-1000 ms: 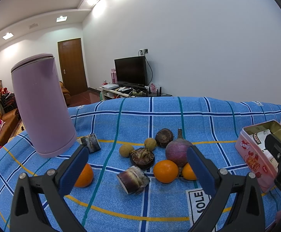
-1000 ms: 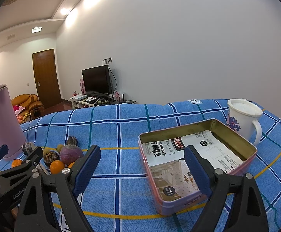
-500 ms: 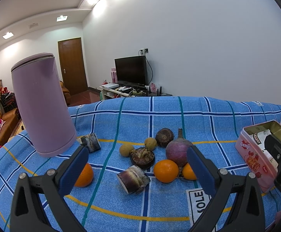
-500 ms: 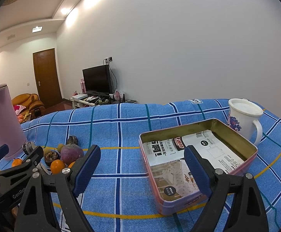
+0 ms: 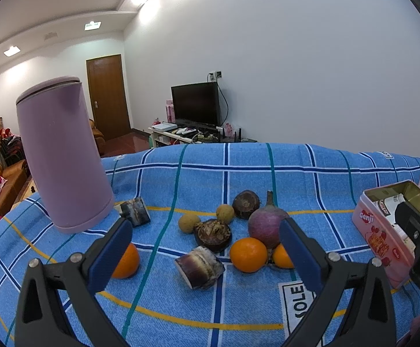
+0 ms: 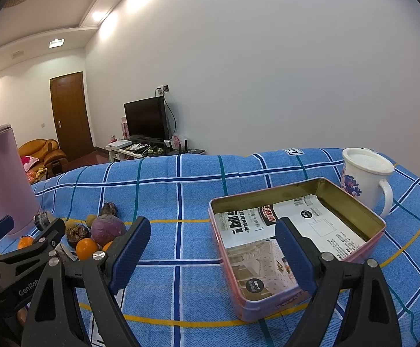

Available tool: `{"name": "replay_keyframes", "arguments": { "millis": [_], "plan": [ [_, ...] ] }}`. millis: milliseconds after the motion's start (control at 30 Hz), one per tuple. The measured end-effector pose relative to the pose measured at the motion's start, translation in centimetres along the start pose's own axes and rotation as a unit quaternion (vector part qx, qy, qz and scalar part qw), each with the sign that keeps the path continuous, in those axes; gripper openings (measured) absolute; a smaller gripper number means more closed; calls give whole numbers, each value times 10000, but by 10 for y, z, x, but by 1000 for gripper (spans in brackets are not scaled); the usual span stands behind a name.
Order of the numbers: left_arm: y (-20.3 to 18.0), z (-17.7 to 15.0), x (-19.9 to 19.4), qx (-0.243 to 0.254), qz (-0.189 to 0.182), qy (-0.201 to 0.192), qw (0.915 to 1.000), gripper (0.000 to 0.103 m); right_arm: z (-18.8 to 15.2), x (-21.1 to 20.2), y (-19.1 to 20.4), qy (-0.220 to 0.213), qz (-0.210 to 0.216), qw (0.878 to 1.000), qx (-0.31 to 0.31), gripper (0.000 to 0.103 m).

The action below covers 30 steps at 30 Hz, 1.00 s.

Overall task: Organize fruits
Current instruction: 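Grasp an orange with the right tool while the left tool grasps the cut taro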

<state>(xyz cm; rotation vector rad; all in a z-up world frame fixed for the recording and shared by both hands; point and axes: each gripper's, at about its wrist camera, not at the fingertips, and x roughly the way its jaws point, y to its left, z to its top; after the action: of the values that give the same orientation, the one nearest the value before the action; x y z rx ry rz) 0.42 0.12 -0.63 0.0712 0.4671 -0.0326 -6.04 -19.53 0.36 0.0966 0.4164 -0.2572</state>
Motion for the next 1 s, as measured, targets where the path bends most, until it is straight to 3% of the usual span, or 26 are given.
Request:
{"name": "replay_keyframes", "arguments": {
  "millis": [133, 200, 233, 333, 400, 667, 767, 1000],
  "plan": [
    [12, 6, 5, 130, 188, 114, 9997, 103, 0, 0, 4, 48, 222, 9997, -80, 86],
    [31, 12, 9, -18, 513, 119, 9986, 103, 0, 1, 9, 111, 388, 9991, -164, 63],
    [40, 14, 11, -90, 703, 104, 9974, 103, 0, 4, 12, 211, 514, 9982, -216, 59],
    [66, 18, 20, -44, 1423, 85, 9898, 103, -2, 20, 24, 688, 964, 9926, -258, 56],
    [78, 19, 25, 1, 1683, 139, 9856, 103, -3, 29, 35, 923, 1168, 9881, -376, 56],
    [97, 19, 38, -260, 1089, 710, 9912, 102, -2, 70, 83, 1699, 1601, 9664, -1075, 56],
    [81, 18, 38, 8, 823, 796, 9934, 102, -7, 87, 90, 2071, 1665, 9575, -1122, 56],
    [42, 12, 35, 710, 34, 874, 9936, 102, -14, 110, 100, 2386, 1793, 9473, -1163, 56]
  ]
}}
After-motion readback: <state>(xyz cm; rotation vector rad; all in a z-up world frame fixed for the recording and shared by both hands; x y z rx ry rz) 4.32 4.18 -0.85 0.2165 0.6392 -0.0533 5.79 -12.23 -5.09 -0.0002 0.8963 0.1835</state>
